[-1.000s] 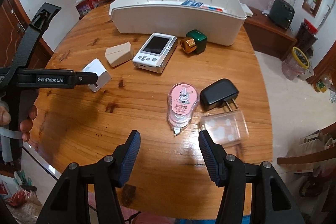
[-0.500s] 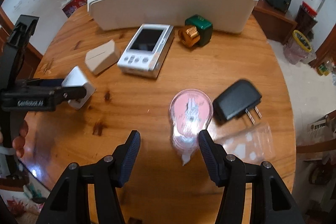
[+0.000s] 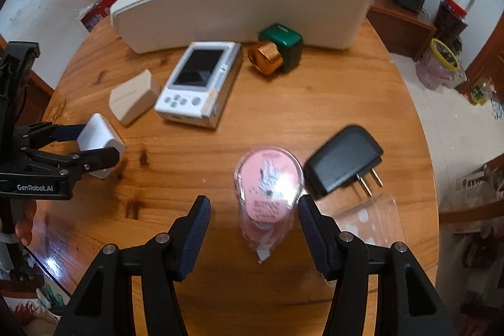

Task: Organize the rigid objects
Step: 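Grasp the white charger with the left tool while the right tool grasps the pink tape roller, then lift the charger and tape roller and carry both over the white bin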

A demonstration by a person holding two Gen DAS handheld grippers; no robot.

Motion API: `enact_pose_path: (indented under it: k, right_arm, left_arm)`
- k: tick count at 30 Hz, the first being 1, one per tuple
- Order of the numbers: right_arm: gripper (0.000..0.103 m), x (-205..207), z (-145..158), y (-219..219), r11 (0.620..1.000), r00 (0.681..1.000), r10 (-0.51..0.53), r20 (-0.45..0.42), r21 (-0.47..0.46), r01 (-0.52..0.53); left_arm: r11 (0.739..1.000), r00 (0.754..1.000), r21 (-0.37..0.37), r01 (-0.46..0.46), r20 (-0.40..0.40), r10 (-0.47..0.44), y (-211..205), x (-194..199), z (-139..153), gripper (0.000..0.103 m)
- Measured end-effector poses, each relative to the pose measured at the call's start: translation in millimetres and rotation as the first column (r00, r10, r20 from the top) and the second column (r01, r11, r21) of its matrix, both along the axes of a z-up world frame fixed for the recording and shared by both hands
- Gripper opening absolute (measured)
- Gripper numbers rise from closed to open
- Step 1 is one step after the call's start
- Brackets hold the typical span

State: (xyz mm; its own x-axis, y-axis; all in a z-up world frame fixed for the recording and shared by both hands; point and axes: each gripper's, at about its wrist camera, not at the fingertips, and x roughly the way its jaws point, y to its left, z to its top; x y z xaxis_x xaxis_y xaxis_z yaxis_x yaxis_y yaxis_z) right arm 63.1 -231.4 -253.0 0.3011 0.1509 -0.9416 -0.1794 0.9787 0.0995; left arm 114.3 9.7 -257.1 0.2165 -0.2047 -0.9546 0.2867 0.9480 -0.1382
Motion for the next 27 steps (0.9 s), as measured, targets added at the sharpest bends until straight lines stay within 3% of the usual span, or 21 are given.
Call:
enact_pose_path:
  k: [4,7,15,27]
  right_arm:
    - [0.059,-1,-2,3,1.000,1.000,0.011,0.004,-0.009,-0.011]
    - [0.058,1,-4,6,1.000,1.000,0.017,0.006,-0.016,-0.016]
    - [0.046,4,-10,17,0.997,0.997,0.071,-0.006,-0.022,-0.071]
    - [0.042,5,-11,20,0.995,0.996,0.086,0.000,-0.042,-0.086]
  left_arm:
    - [1.000,1.000,-0.011,-0.011,0.004,0.011,1,-2,-2,0.087]
    - [0.999,0.999,-0.002,-0.037,0.018,0.037,1,-2,-4,0.079]
    - [1.000,0.999,0.005,-0.029,0.019,0.029,1,-11,-5,0.079]
    - [0.998,0.998,0.035,-0.044,0.035,0.043,-9,-20,-7,0.075]
